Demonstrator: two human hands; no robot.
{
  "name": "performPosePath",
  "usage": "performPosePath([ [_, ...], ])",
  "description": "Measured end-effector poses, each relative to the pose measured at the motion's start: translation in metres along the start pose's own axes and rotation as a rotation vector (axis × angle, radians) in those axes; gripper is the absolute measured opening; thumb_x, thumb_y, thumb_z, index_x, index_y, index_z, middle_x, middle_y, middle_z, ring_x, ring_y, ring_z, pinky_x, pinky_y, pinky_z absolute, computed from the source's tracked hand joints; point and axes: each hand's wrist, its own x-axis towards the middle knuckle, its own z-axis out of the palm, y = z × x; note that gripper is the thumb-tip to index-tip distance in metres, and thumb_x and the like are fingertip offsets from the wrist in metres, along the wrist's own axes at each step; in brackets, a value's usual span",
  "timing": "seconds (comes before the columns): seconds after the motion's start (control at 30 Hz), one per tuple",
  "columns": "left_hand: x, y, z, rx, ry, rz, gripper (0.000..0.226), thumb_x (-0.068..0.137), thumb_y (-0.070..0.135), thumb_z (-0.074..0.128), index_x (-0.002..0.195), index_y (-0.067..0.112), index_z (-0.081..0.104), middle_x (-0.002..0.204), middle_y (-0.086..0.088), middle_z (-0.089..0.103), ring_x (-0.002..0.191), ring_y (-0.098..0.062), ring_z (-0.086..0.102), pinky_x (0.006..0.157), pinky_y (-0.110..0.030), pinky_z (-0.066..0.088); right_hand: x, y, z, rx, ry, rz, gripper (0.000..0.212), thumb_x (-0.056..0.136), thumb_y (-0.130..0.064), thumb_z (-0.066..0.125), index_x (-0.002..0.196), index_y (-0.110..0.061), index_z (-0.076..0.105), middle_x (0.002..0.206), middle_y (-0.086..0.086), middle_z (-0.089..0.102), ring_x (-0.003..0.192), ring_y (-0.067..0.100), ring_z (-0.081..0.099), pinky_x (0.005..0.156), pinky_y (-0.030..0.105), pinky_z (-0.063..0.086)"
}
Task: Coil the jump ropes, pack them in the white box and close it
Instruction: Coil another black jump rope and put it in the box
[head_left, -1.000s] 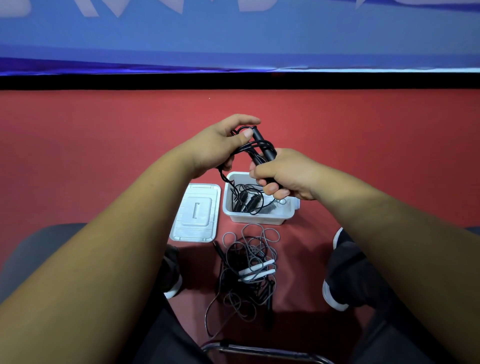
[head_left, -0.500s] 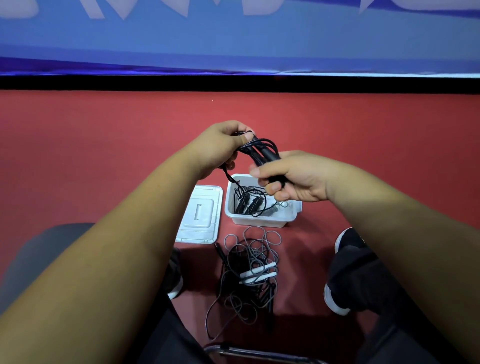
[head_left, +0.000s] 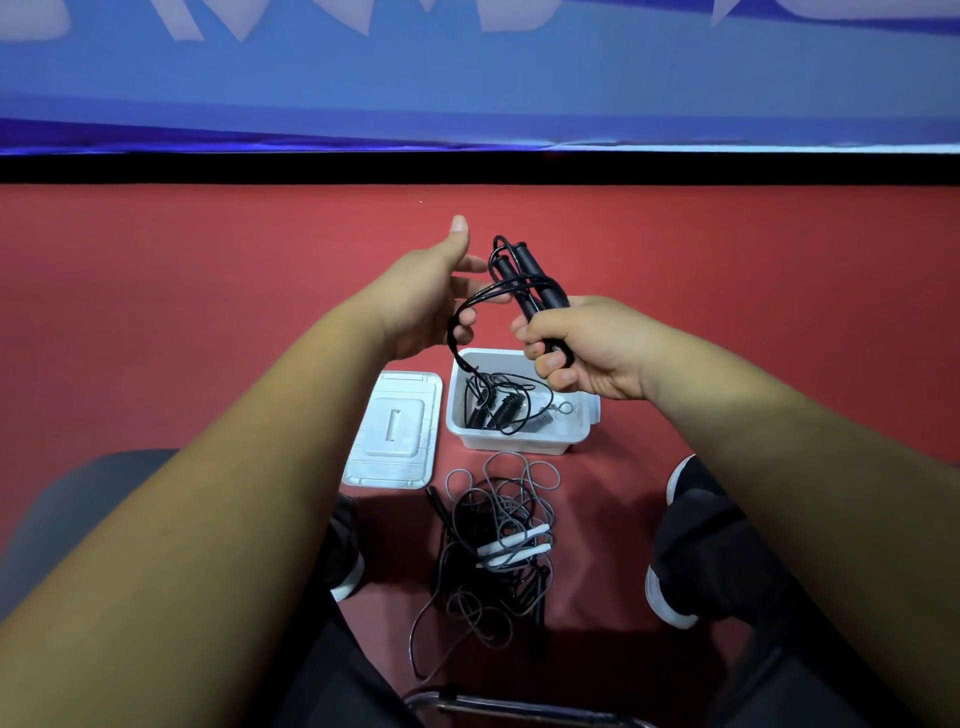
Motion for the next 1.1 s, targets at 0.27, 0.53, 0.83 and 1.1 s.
performPosePath([
  [0.27,-0.008,-0.003,0.003,0.247,-0.253,0.079,0.032,0.109,0.027,0.053,0.116,-0.001,0.067,0.076,-0.004,0.058,0.053,-0.008,0.033,0.053,-0.021,0.028,0.01,0.002,-0.006,0.051,0.124,-0.029,0.029,0.092,0.005,0.055,0.117,-0.008,0.061,0.068,0.002,0.047,0.049,0.008,0.033,0.034,0.019,0.023],
  [0.53,-0.012,-0.004,-0.003,0.326,-0.299,0.105,0.032,0.107,0.025,0.057,0.114,-0.005,0.067,0.071,-0.005,0.049,0.053,-0.012,0.029,0.052,-0.024,0.027,0.007,0.004,-0.009,0.069,0.0,-0.01,0.019,0.099,0.003,0.055,0.113,-0.006,0.066,0.067,-0.003,0.041,0.049,0.003,0.03,0.036,0.015,0.018],
  [0.83,-0.013,-0.007,-0.007,0.383,-0.513,0.058,0.023,0.101,0.032,0.06,0.093,0.014,0.072,0.072,-0.004,0.053,0.06,-0.018,0.04,0.061,-0.033,0.034,0.003,-0.003,0.003,0.195,-0.058,0.012,0.062,0.087,-0.074,0.067,0.105,-0.018,0.05,0.072,0.002,0.048,0.046,0.002,0.026,0.031,0.014,0.019],
  [1.1,-0.01,-0.01,-0.013,0.466,-0.516,0.015,0.024,0.105,0.03,0.056,0.099,0.012,0.07,0.076,-0.005,0.052,0.061,-0.016,0.042,0.059,-0.029,0.037,0.001,-0.006,-0.001,0.223,0.01,0.005,0.022,0.1,-0.029,0.07,0.099,-0.019,0.049,0.07,0.0,0.046,0.048,0.003,0.028,0.034,0.015,0.017],
])
